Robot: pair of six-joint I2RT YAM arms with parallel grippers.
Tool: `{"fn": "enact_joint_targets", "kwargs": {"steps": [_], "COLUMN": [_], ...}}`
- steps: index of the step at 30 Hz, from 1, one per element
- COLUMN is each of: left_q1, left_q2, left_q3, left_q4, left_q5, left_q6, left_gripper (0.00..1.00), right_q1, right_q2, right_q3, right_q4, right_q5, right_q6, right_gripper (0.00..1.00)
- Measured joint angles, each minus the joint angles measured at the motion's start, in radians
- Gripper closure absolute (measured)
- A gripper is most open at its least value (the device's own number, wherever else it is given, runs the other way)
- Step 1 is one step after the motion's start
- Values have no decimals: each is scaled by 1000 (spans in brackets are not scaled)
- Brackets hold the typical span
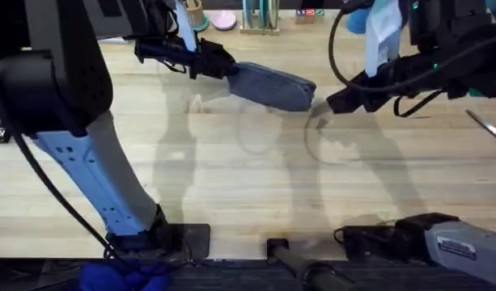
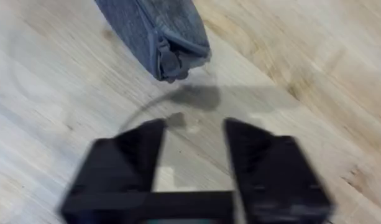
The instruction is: Unzip the bag, pick up the pens from the table one at a time and place them inside, then zip the bag closed.
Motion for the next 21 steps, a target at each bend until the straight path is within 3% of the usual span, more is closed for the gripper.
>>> {"fn": "enact_joint_targets", "kwargs": {"steps": [2,4,21], "left_q1": [0,0,0], "left_q2": [0,0,0], "left_q3": [0,0,0], "left_q4": [0,0,-1], "left_q5": [0,0,0], "left_q6": [0,0,0], "left_gripper": [960,959,960], "right_q1": [0,0,-21], "right_q2": [-9,-12,-12], "right_q3": [0,0,0], "right_q4": [0,0,-18], "right_q5": [-3,-6,-41], "right_q6": [2,2,101], "right_gripper": [185,25,5]}}
